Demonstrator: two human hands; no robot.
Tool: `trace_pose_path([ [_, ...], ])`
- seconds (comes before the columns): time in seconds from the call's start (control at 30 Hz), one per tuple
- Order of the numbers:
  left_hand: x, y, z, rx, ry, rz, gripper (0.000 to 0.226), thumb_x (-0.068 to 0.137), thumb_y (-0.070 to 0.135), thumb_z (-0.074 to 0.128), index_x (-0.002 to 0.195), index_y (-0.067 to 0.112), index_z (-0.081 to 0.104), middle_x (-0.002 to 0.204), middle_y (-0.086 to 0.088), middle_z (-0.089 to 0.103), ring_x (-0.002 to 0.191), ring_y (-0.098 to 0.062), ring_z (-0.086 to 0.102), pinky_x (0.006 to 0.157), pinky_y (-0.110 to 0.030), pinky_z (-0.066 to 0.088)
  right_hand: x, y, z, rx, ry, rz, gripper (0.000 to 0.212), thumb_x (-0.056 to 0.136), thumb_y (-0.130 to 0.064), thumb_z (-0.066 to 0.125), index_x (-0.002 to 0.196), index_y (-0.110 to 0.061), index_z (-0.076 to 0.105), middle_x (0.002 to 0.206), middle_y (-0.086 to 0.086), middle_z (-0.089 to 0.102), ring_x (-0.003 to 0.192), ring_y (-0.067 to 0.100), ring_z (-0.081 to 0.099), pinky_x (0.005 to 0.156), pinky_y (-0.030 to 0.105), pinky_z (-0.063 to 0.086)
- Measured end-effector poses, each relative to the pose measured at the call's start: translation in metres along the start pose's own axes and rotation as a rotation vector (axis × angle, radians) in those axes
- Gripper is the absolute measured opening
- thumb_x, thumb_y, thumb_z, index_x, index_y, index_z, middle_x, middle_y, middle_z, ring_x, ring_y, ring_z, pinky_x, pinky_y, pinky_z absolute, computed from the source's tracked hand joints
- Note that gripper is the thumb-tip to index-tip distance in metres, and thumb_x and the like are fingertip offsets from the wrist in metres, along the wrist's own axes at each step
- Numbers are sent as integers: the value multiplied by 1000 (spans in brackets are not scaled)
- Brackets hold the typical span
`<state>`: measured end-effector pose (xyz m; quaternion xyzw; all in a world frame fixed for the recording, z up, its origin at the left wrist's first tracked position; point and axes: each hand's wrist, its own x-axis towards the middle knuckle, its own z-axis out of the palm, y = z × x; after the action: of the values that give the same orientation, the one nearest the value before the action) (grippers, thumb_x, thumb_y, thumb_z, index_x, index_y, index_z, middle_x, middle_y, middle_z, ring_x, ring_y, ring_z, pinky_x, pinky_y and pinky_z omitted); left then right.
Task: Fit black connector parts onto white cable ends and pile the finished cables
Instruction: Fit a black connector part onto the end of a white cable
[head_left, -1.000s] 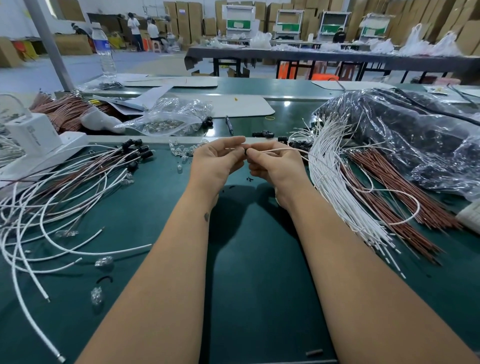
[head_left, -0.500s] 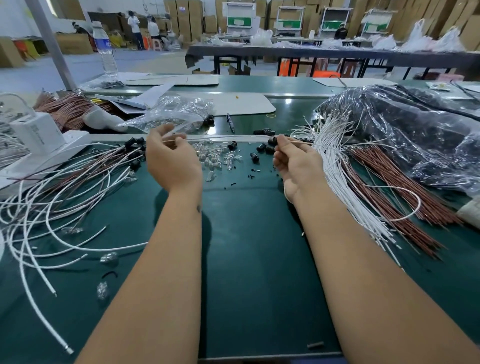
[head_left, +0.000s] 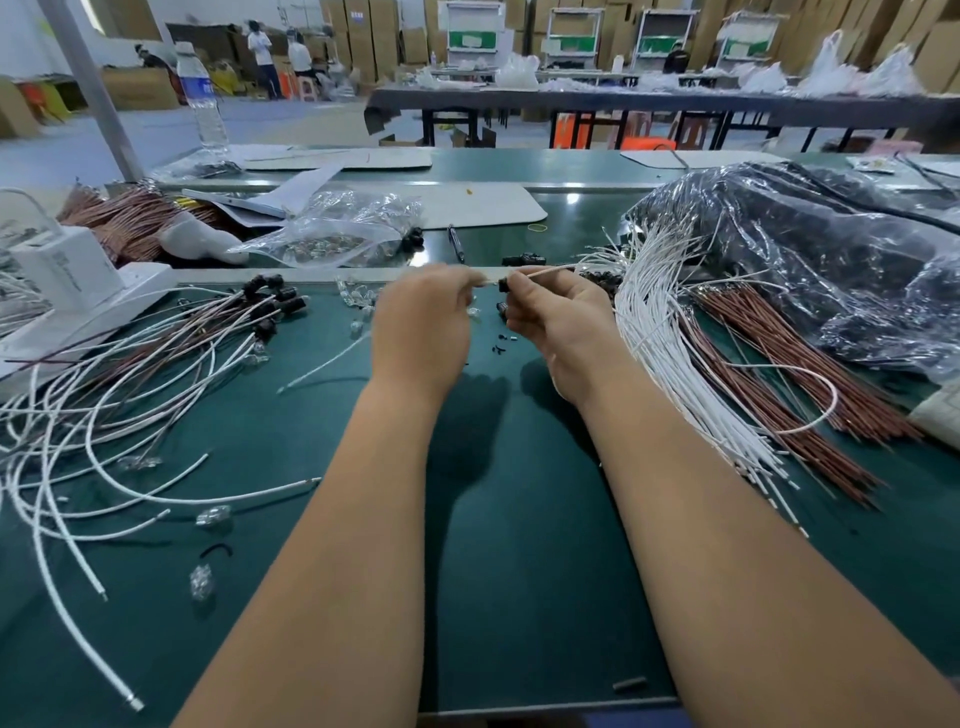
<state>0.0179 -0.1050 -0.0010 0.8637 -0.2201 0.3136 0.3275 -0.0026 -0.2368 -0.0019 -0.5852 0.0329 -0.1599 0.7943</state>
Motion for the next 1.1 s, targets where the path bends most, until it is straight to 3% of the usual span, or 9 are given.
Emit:
trace_pose_path([
  [0.1, 5, -17, -11, 168, 121, -196, 32, 90, -2, 47, 109, 8, 70, 101, -12, 71, 94, -29, 62, 89, -41, 46, 3, -1, -4, 100, 71, 13, 8, 89, -4, 65, 83, -8, 63, 69, 5, 60, 56, 10, 55, 59, 20, 52],
  [0.2, 3, -28, -22, 321, 61, -435, 32, 84, 1, 48, 101, 13, 73, 95, -14, 70, 103, -36, 54, 108, -49, 29, 5, -1, -7, 140, 62, 16, 7, 89, -3, 65, 85, -9, 63, 71, 5, 61, 58, 10, 57, 60, 20, 53],
  [0.27, 4, -27, -21, 345, 7, -477, 30, 82, 5, 50, 99, 16, 72, 96, -13, 69, 110, -39, 48, 112, -52, 20, 5, 0, -6, 78, 22, 11, 8, 88, -1, 65, 85, -8, 63, 70, 4, 62, 59, 11, 57, 61, 21, 53],
  [0.33, 6, -20, -13, 254, -13, -321, 29, 86, 9, 50, 105, 15, 71, 101, -10, 69, 108, -33, 53, 107, -40, 29, 3, 1, -3, 12, -20, 6, 10, 87, 1, 66, 84, -8, 64, 67, 3, 63, 59, 12, 57, 60, 22, 53],
  [0.4, 5, -7, -3, 23, -36, -138, 24, 90, 9, 52, 106, 11, 71, 103, -8, 70, 99, -26, 59, 91, -27, 38, 2, 2, -1, -31, -55, 5, 10, 86, 2, 67, 83, -7, 64, 66, 4, 61, 58, 12, 56, 58, 21, 52],
  [0.47, 2, 1, 2, -133, -98, -88, 22, 91, 5, 54, 104, 8, 71, 96, -8, 70, 86, -20, 59, 74, -20, 37, 1, 3, -1, -70, -71, 5, 9, 85, 1, 68, 83, -7, 64, 65, 5, 61, 59, 13, 56, 58, 21, 52],
  [0.7, 0, -5, 3, -284, -122, -204, 17, 90, 8, 58, 98, 9, 72, 80, -1, 69, 74, -13, 61, 69, -19, 46, 2, 4, 0, -109, -61, 6, 9, 84, 0, 69, 81, -7, 65, 66, 5, 63, 59, 13, 58, 58, 21, 53],
  [0.9, 2, -3, 1, -411, -86, -273, 10, 89, 8, 63, 92, 9, 73, 77, 2, 67, 68, -4, 59, 65, -7, 43, 2, 3, 0, -72, -85, 40, 6, 86, -1, 68, 86, -7, 65, 71, 6, 65, 62, 14, 61, 59, 22, 53],
  [1.1, 5, -10, -1, -433, -45, -375, 11, 90, 13, 62, 84, 16, 70, 64, 9, 61, 46, 6, 48, 49, -5, 36, 7, -1, -7, -8, 24, -8, 12, 91, -2, 58, 97, -11, 63, 76, 9, 66, 60, 14, 61, 59, 24, 53],
])
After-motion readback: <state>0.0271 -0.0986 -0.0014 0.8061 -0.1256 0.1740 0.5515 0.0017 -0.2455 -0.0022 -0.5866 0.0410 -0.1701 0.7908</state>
